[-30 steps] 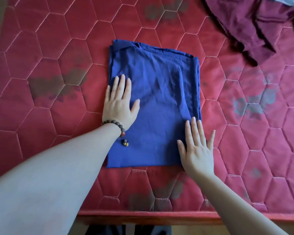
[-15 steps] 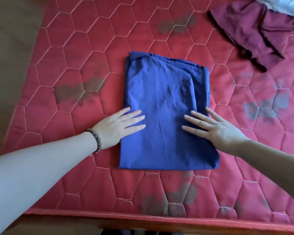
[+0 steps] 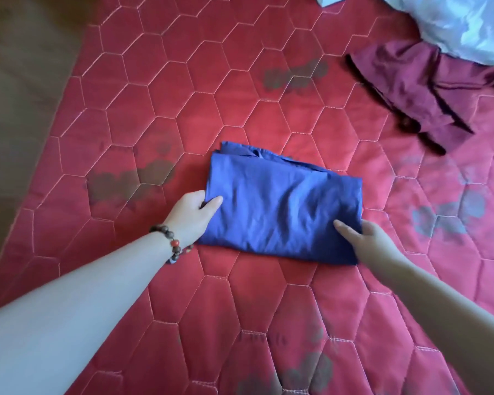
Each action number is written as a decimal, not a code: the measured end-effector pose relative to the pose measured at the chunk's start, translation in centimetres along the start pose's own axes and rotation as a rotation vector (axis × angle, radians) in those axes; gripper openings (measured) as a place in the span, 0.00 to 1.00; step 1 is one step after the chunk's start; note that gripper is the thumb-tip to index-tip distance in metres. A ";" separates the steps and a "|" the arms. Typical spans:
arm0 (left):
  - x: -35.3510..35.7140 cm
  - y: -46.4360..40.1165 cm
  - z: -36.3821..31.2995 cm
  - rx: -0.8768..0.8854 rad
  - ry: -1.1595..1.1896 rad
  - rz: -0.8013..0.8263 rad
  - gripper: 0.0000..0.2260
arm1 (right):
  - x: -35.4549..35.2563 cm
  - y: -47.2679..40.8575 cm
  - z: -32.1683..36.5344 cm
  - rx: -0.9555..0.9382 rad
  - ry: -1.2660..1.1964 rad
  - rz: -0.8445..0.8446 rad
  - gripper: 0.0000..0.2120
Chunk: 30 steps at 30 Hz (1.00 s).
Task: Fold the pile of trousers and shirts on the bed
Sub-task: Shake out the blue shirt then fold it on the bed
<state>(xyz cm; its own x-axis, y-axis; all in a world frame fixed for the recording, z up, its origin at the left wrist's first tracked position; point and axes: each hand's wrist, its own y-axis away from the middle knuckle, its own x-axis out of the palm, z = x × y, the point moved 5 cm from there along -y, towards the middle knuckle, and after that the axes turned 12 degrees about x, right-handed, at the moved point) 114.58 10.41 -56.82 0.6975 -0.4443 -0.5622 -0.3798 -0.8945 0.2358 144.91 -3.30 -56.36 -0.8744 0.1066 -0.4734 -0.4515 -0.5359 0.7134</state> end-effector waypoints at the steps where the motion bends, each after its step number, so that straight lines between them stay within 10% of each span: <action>1: 0.1 0.4 -0.1 0.015 -0.001 -0.006 0.16 | 0.0 0.2 -0.2 -0.018 0.010 -0.037 0.07; 11: 0.2 2.8 -2.0 0.133 0.004 -0.313 0.09 | 0.3 2.1 -0.7 -0.159 -0.139 -0.300 0.09; 20: 0.6 2.2 -3.1 -0.105 -0.501 -0.410 0.10 | 1.3 1.7 0.4 0.021 0.039 -0.577 0.12; 23: 0.2 1.9 -5.4 0.150 -0.639 -0.527 0.14 | 1.4 3.6 3.5 -0.260 0.118 -0.840 0.16; 26: 3.7 0.5 -7.9 0.565 -0.728 -0.302 0.18 | 6.3 3.8 7.9 -0.663 0.344 -0.722 0.19; 30: 6.4 -1.5 -5.0 0.468 -0.876 0.040 0.22 | 13.3 1.4 9.6 -0.719 0.694 -0.348 0.24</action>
<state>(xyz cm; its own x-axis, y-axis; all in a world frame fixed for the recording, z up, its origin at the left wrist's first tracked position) 122.71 8.65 -56.79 0.0551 -0.1119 -0.9922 -0.7261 -0.6866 0.0371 130.90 5.42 -56.67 -0.3217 -0.0306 -0.9463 -0.2479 -0.9619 0.1154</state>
